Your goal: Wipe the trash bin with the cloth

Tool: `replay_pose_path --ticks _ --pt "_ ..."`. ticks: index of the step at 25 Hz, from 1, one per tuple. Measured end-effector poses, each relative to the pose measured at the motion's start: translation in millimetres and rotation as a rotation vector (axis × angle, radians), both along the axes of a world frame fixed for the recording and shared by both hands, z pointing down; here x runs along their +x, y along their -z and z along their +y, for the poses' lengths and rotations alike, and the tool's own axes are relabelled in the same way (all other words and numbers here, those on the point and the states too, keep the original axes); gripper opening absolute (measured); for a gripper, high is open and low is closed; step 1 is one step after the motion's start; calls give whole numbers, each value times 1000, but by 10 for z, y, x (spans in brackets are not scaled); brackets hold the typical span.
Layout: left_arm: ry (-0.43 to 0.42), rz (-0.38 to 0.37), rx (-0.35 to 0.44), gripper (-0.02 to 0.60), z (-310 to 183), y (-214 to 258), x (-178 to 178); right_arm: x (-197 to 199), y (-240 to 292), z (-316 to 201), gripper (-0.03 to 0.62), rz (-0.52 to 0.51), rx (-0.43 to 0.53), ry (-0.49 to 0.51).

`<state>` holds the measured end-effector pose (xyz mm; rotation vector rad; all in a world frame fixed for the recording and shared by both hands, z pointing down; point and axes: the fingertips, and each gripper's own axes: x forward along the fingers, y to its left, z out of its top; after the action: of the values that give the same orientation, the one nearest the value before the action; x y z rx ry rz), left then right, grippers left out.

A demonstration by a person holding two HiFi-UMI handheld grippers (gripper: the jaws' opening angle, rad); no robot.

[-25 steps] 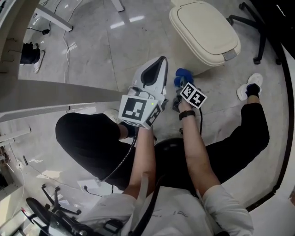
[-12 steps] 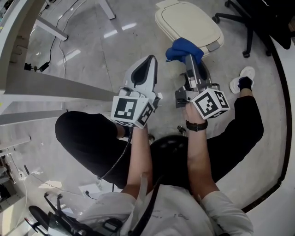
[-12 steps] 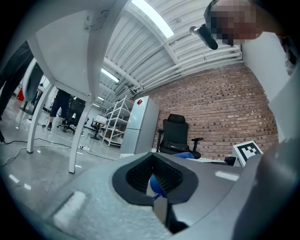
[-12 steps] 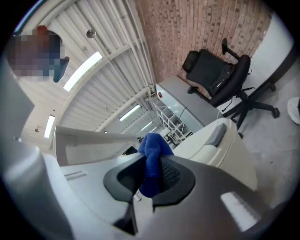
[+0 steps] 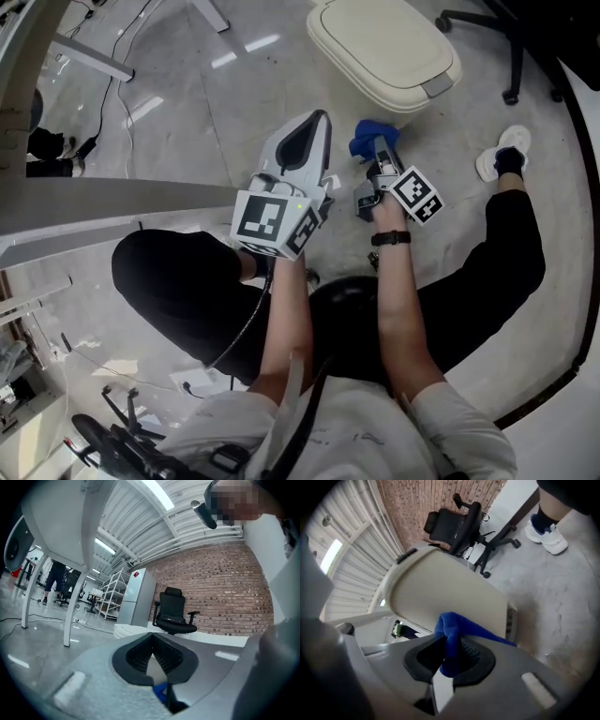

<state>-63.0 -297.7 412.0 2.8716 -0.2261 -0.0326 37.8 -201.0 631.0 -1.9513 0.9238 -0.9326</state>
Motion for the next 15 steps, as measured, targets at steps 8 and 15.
replay_pose_path --ticks 8,15 --pt "68 -81 -39 0 -45 -399 210 137 -1456 14 41 -220 -217 2" --pt "150 -81 1 0 35 -319 270 -13 -1252 -5 41 -124 -276 213"
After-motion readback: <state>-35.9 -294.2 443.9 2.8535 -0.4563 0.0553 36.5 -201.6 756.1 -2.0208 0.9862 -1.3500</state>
